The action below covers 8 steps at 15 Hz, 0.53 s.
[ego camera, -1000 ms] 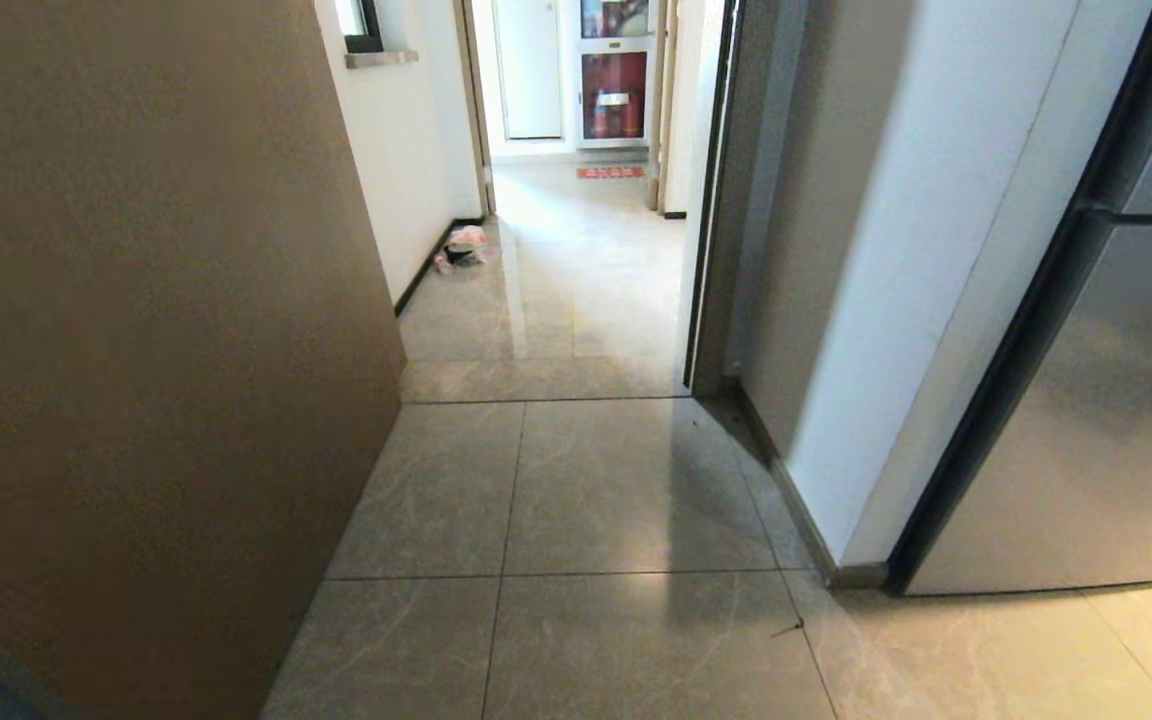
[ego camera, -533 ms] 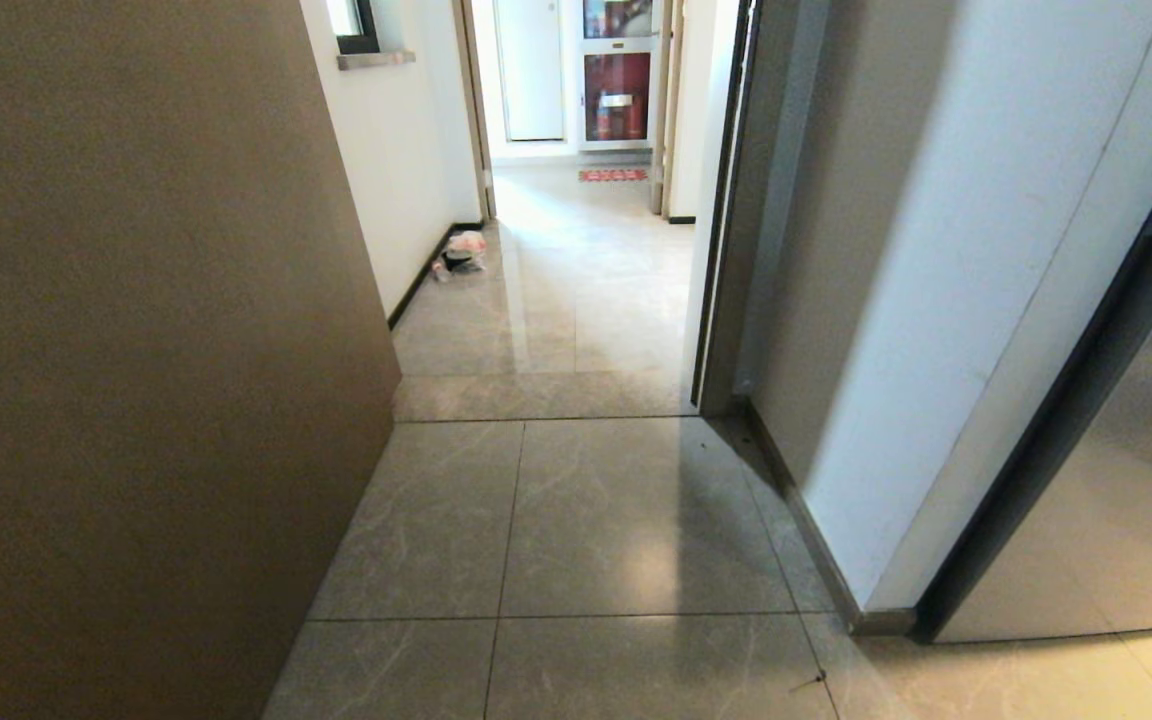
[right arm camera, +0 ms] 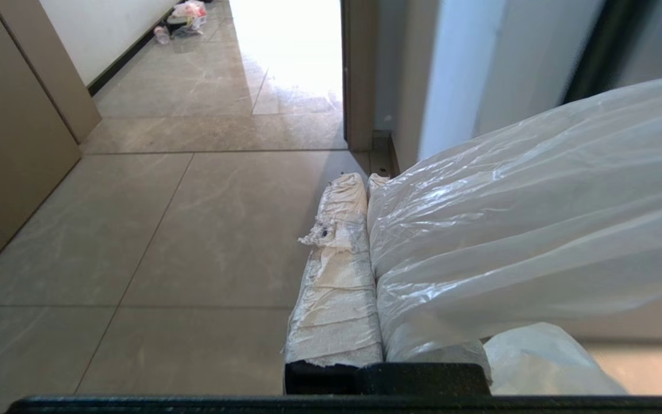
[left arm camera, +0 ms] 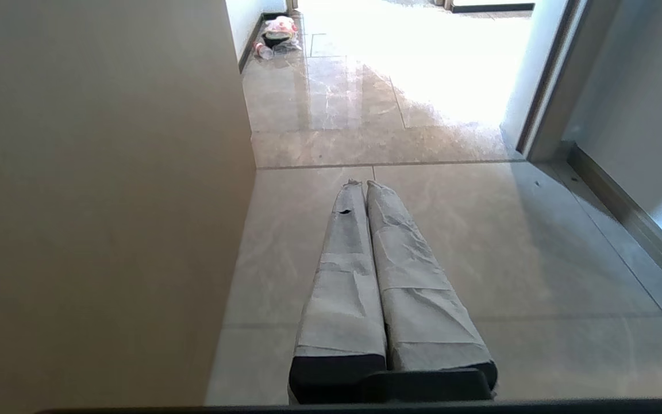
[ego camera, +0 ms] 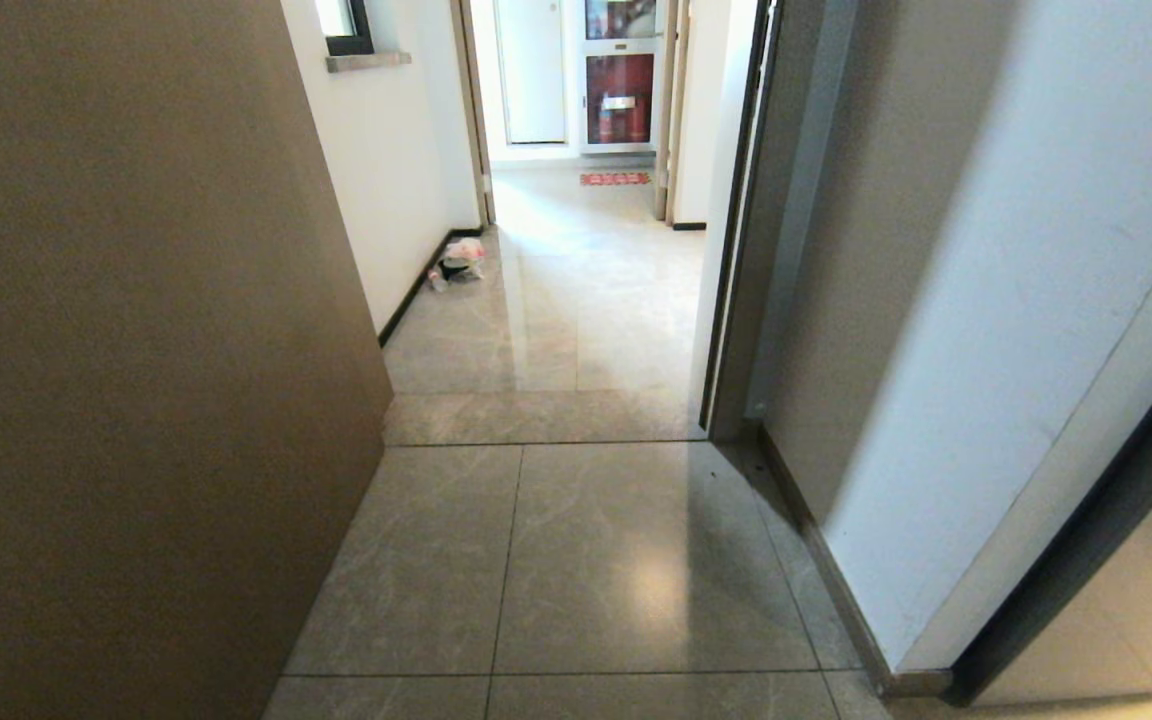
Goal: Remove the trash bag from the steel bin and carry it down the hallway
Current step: Put the trash bag at the door
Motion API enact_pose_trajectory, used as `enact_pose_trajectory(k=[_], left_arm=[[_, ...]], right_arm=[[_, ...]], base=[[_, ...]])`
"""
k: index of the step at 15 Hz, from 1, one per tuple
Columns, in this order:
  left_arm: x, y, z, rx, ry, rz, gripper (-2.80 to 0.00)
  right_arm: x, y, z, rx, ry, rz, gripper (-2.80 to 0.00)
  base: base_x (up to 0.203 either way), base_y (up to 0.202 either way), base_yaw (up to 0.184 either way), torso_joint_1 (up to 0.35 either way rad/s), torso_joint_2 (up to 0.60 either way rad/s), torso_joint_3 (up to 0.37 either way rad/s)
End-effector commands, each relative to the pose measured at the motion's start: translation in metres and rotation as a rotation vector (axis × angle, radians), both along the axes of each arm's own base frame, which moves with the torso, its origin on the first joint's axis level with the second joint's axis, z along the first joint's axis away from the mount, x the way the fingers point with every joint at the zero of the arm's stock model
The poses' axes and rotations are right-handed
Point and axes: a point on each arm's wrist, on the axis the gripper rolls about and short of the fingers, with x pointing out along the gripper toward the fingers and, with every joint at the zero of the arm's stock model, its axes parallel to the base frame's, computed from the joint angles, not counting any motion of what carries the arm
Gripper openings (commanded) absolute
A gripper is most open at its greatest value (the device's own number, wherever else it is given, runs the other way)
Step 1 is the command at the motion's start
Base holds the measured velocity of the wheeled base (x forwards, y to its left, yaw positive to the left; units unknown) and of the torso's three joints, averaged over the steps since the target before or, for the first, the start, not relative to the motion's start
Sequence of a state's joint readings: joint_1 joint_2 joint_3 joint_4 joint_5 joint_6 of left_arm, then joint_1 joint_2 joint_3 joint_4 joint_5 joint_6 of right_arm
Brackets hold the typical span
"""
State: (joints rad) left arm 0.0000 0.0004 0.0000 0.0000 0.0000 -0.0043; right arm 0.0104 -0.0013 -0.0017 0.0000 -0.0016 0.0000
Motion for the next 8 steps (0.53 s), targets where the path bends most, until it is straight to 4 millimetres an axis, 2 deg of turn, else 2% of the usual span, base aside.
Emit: enact_pose_trajectory(k=[1,8], left_arm=[[0.0001,0.0,0.0,0.0,0.001,0.0,-2.8],[0.0001,0.0,0.0,0.0,0.001,0.0,-2.8]], right_arm=[[-0.0029,0.0,-0.001,0.0,-0.039,0.0,-2.8],[-0.0029,0.0,-0.001,0.0,-0.039,0.0,-2.8]], base=[[0.19,0.0,-0.001,0.0,0.0,0.002],[0.192,0.0,0.001,0.002,0.0,0.003]])
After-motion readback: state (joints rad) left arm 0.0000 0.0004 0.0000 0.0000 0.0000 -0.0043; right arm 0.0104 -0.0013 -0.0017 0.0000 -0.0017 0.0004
